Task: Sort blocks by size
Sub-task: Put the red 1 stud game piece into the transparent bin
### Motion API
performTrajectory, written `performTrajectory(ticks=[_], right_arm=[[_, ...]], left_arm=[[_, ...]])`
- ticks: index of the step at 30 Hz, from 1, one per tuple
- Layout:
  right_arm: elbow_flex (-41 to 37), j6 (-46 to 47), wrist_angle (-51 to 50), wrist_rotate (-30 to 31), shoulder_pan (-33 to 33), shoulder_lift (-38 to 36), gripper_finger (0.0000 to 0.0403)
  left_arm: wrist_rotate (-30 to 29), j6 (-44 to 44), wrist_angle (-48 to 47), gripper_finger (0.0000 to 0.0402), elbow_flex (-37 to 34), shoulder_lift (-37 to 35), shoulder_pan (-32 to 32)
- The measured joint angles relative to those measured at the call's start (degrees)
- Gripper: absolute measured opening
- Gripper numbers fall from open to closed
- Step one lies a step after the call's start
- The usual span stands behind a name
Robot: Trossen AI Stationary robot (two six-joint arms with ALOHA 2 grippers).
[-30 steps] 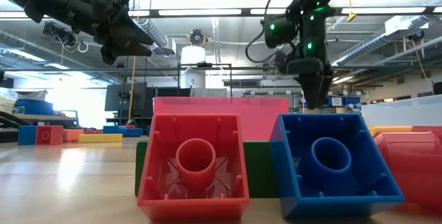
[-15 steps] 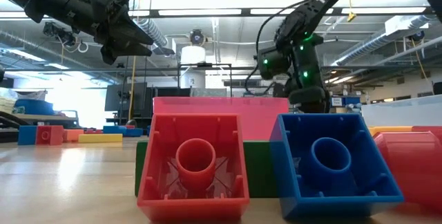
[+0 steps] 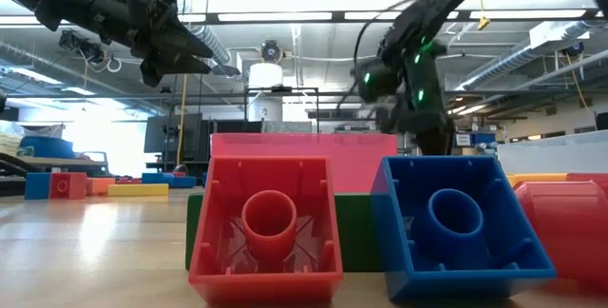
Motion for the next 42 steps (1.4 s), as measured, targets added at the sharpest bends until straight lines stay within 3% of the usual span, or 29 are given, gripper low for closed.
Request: performTrajectory(ticks=[10, 19, 24, 31, 42], right_arm=[[0.1, 14.5, -3.5, 1.1, 3.4, -24.8, 0.0145], [0.1, 38.2, -19.0, 8.2, 14.2, -41.4, 0.0145], [0.0, 50.2, -26.6, 10.7, 21.4, -44.2, 0.0145], [-6.0, 58.3, -26.9, 10.3, 27.0, -45.3, 0.0145], [-22.6, 63.3, -9.5, 6.0, 29.5, -44.9, 0.0145]], left_arm=[[0.0, -1.5, 0.0, 0.0193, 0.0, 0.0, 0.0], [0.0, -1.5, 0.0, 0.0193, 0.0, 0.0, 0.0], [0.0, -1.5, 0.0, 0.0193, 0.0, 0.0, 0.0], [0.0, -1.5, -0.1, 0.0193, 0.0, 0.0, 0.0], [-0.1, -1.6, 0.0, 0.0193, 0.0, 0.0, 0.0]])
